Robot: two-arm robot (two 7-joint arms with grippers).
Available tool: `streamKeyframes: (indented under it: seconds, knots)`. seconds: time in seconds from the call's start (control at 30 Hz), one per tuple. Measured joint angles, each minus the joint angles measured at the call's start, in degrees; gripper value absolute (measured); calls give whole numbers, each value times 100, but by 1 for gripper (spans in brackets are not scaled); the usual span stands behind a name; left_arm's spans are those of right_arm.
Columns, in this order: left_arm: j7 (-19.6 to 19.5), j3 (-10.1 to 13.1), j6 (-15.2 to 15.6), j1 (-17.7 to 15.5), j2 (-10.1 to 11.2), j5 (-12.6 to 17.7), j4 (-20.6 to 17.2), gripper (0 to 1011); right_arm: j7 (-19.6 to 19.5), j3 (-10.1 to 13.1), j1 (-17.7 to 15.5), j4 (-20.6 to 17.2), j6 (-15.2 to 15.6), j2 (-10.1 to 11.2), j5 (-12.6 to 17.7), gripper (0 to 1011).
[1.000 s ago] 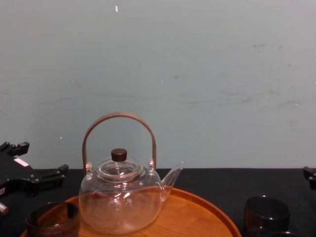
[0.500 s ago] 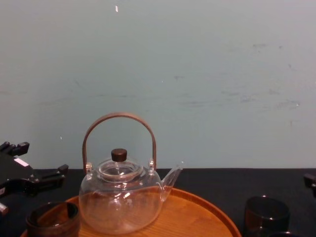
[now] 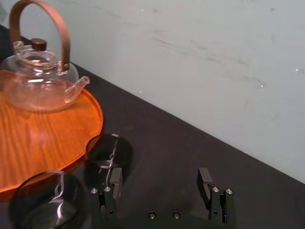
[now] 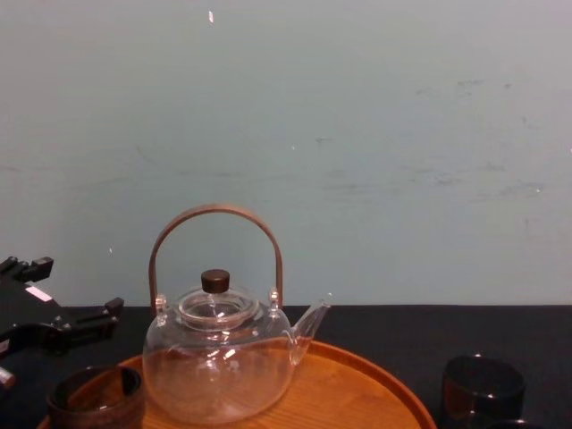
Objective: Pick up the glass from the table and place it on the tray.
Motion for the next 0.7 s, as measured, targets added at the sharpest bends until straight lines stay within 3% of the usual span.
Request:
streamKeyframes:
  seconds: [0.33, 0.7]
  knots:
    - [0, 0, 0, 0, 0, 0, 0, 1001, 173, 196, -502, -411, 207, 208, 69, 1002]
    - [0, 0, 0, 0, 0, 0, 0, 1001, 476, 228, -682, -629, 519, 254, 98, 1002]
